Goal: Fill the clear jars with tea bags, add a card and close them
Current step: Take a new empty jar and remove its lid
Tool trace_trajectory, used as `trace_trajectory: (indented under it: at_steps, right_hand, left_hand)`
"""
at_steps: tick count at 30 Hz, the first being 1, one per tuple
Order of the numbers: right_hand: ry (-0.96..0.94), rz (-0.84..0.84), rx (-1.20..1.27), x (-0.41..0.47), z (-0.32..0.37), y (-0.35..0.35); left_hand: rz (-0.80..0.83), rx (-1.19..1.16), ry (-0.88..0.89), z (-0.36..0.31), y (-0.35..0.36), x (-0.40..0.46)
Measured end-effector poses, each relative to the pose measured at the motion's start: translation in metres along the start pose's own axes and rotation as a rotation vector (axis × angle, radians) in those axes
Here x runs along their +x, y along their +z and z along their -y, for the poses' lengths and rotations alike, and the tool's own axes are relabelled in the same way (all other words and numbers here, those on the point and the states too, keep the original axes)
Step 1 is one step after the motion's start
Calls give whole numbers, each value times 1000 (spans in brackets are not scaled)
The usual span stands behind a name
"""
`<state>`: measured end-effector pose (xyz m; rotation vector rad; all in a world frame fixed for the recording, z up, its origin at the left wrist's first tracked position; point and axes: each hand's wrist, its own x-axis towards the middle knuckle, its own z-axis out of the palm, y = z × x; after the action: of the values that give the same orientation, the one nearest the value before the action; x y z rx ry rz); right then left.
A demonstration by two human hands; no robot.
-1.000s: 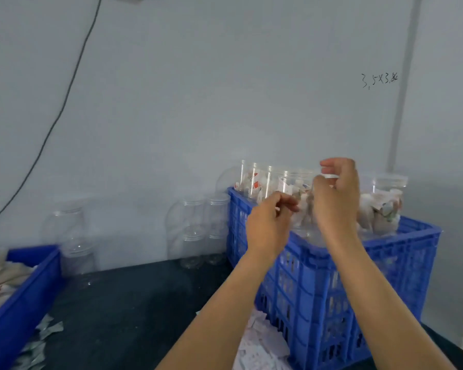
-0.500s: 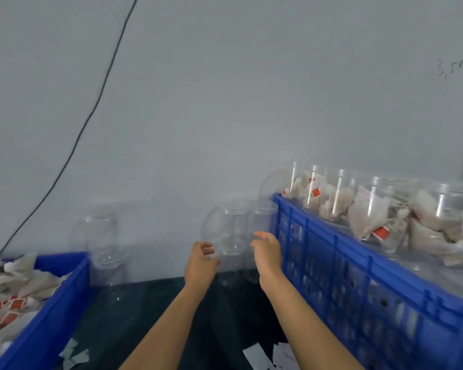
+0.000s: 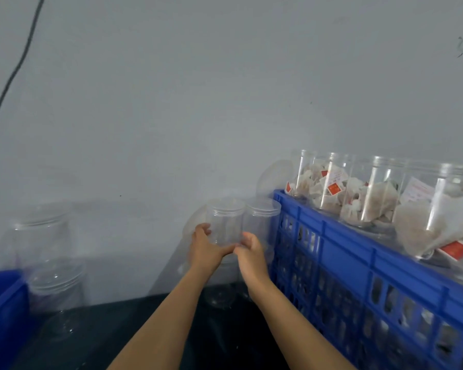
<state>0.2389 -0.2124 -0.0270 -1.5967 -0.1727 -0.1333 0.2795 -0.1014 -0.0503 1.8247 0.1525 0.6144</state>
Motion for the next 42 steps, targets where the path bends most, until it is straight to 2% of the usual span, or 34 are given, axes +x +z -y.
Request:
trace_trajectory:
  at_steps: [5, 9, 13, 15, 18, 21, 24, 26, 28, 30, 33, 35, 39, 42]
  right_hand:
    - [-89, 32, 87, -17, 21, -6]
    - [-198, 136, 149, -49, 53, -10]
    - [-225, 327, -185, -96, 72, -4]
    - [-226, 355, -353, -121, 76, 1]
    - [-246, 372, -446, -154, 78, 8]
    - [-294, 427, -466, -190, 75, 15]
    - [-339, 540, -462, -219, 61, 17]
    - [-337, 650, -398, -228, 56, 12]
    - [-301, 816, -300, -232, 57, 6]
    - [-228, 959, -170, -235, 59, 1]
    - [-136, 1013, 23, -236, 58, -1]
    - [-105, 1009, 135, -235, 54, 1]
    - [-64, 1052, 289, -233, 47, 3]
    - [-28, 1071, 401, -233, 41, 8]
  left_hand:
    - [-86, -48, 164, -22, -31, -33]
    - [-53, 110, 193, -36, -77, -88]
    - [-118, 382, 214, -49, -117, -157]
    - [-132, 532, 230, -58, -130, -192]
    - [-185, 845, 304, -62, -149, -242]
    - [-149, 845, 279, -65, -172, -285]
    - [32, 640, 57, -56, -193, -312]
    - [224, 273, -115, -45, -205, -318]
    - [553, -181, -249, -35, -217, -321]
    - [809, -451, -308, -27, -226, -324]
    - [1010, -650, -336, -20, -224, -322]
    - [1077, -744, -325, -19, -217, -321]
    - [1079, -903, -294, -14, -208, -319]
    - [1077, -1027, -390, -10, -215, -318]
